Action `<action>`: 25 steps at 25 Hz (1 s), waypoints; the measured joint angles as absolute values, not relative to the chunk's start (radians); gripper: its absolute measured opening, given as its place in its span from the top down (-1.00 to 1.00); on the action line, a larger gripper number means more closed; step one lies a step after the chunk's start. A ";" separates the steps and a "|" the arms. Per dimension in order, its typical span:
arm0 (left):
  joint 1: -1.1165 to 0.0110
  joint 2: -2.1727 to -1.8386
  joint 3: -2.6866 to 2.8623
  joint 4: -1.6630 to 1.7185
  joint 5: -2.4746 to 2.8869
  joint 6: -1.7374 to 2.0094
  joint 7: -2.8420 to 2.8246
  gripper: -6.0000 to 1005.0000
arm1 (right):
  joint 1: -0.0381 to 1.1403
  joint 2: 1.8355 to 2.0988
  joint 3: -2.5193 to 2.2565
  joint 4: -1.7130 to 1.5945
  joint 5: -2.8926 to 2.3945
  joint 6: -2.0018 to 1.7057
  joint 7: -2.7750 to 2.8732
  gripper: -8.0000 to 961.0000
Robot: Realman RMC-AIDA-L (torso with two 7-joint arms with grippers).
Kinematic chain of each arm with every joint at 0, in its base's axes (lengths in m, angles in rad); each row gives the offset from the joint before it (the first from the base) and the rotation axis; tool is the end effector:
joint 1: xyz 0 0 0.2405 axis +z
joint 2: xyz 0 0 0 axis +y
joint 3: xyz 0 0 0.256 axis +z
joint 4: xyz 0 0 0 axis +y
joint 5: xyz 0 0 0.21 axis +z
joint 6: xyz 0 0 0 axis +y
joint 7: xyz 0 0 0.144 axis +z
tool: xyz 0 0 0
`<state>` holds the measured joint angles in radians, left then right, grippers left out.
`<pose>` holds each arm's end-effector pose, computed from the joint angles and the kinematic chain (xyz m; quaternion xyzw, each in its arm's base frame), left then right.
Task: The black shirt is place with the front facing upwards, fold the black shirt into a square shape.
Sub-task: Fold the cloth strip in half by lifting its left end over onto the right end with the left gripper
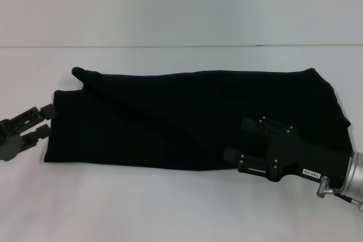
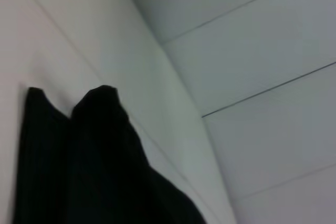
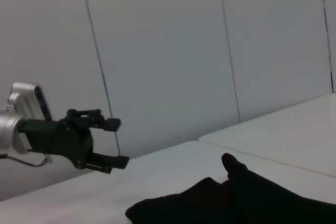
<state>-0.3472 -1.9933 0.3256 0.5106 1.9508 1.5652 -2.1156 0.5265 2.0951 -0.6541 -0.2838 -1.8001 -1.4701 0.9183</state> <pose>-0.3545 0.2822 0.0592 -0.6335 -0.6411 -0.4094 0.1420 0.2685 0.3064 -0.0519 -0.9117 0.1702 0.3248 0.1856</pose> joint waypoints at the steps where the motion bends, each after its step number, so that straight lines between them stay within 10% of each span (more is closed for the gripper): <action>1: -0.357 -1.993 0.332 0.510 1.959 1.551 -2.116 -0.67 | 0.529 2.095 -0.655 -0.282 -1.800 -1.469 0.915 -0.84; 25: -0.478 -1.986 0.473 0.527 2.073 1.245 -2.194 -0.66 | 0.513 2.095 -0.735 -0.247 -1.804 -1.469 0.877 -0.84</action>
<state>-0.4779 -1.9858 0.4734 0.5270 2.0725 1.2445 -2.1936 0.5131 2.0953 -0.7348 -0.2470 -1.8040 -1.4691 0.8768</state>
